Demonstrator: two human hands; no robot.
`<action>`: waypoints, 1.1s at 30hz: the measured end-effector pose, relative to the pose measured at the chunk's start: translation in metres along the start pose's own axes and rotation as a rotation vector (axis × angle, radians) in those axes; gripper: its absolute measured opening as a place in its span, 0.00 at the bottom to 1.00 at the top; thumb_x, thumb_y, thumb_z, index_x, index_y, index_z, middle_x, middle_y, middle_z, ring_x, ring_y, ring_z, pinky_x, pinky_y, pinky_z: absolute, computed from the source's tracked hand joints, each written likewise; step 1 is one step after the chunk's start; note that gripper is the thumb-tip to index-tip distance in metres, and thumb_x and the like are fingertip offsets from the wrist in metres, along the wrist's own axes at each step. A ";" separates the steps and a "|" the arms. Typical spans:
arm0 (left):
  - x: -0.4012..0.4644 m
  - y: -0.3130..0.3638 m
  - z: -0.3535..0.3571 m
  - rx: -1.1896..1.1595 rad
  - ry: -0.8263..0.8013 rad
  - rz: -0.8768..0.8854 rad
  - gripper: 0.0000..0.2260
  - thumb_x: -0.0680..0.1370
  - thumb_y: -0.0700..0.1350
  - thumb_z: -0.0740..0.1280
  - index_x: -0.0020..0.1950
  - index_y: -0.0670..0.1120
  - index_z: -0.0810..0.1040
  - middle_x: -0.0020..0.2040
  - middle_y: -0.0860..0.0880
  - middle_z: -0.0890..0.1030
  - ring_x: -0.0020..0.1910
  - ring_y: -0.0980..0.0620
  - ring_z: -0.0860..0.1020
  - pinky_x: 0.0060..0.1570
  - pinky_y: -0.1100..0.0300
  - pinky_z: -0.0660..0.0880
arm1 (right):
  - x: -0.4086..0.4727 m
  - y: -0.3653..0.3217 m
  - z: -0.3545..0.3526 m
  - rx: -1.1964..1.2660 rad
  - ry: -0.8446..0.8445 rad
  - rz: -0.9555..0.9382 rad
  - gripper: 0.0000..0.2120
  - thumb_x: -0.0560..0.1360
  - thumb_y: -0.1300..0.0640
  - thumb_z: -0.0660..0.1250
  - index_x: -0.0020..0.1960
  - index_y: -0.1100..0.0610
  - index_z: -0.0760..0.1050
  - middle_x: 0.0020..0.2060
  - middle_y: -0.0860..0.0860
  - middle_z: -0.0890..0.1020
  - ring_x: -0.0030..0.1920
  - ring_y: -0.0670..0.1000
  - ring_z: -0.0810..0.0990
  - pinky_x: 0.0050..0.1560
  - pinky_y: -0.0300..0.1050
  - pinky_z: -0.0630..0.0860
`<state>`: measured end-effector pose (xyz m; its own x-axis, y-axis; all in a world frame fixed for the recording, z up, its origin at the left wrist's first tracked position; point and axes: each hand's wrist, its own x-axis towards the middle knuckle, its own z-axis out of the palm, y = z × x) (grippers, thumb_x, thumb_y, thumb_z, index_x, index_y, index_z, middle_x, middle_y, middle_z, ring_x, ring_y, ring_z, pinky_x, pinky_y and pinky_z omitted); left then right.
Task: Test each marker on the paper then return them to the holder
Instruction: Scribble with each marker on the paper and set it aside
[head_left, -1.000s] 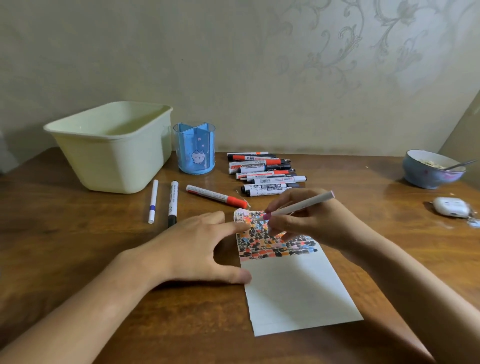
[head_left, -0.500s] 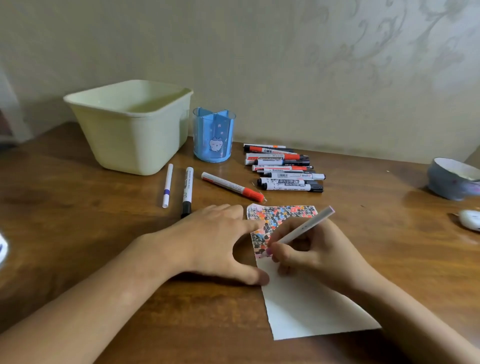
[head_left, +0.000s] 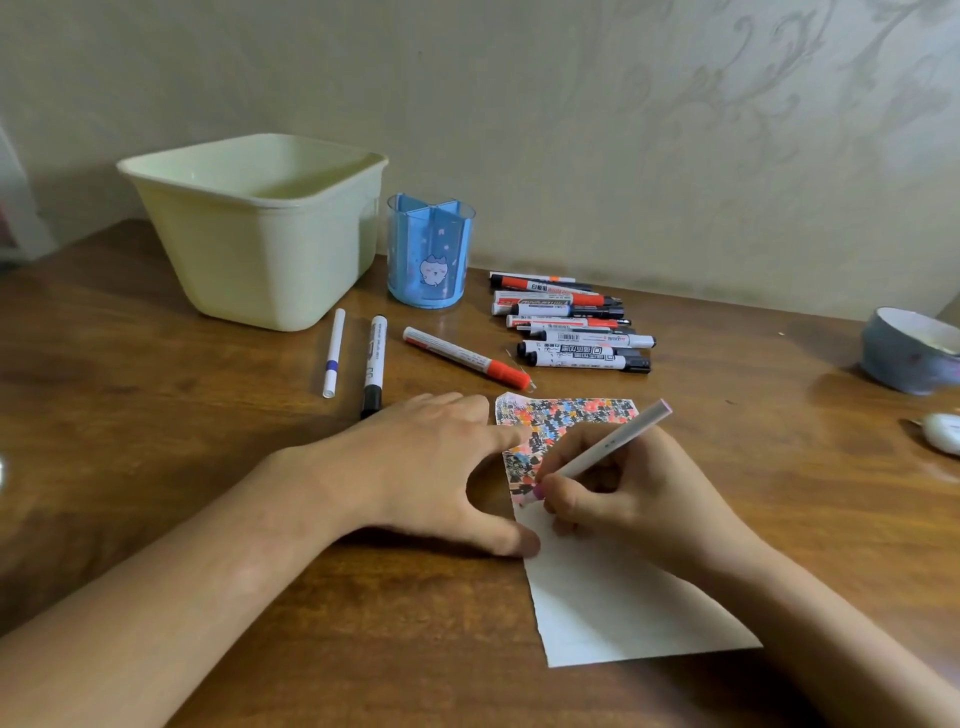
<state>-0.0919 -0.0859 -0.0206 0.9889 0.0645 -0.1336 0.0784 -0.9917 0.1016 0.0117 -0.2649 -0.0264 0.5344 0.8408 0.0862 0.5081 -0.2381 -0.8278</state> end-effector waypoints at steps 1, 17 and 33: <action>0.000 0.000 0.000 0.001 -0.003 0.001 0.44 0.67 0.78 0.60 0.79 0.62 0.54 0.50 0.57 0.64 0.51 0.57 0.63 0.43 0.62 0.61 | 0.000 0.000 0.000 0.003 0.004 -0.002 0.04 0.73 0.65 0.73 0.43 0.57 0.82 0.35 0.55 0.86 0.34 0.53 0.85 0.40 0.46 0.84; -0.002 0.001 -0.002 0.011 -0.008 -0.005 0.43 0.68 0.78 0.60 0.79 0.60 0.55 0.49 0.56 0.63 0.50 0.55 0.63 0.46 0.60 0.61 | 0.000 -0.001 0.000 -0.035 -0.007 -0.003 0.06 0.73 0.65 0.72 0.42 0.55 0.82 0.34 0.51 0.86 0.34 0.50 0.85 0.38 0.44 0.82; -0.001 0.002 -0.002 0.019 -0.008 -0.003 0.44 0.67 0.78 0.59 0.78 0.60 0.56 0.47 0.57 0.62 0.49 0.55 0.63 0.41 0.63 0.60 | 0.000 -0.002 0.000 -0.039 -0.016 -0.034 0.06 0.73 0.66 0.72 0.42 0.56 0.82 0.33 0.52 0.84 0.32 0.51 0.83 0.36 0.45 0.81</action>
<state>-0.0923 -0.0872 -0.0183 0.9877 0.0666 -0.1417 0.0789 -0.9934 0.0830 0.0111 -0.2642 -0.0248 0.5055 0.8565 0.1045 0.5519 -0.2278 -0.8022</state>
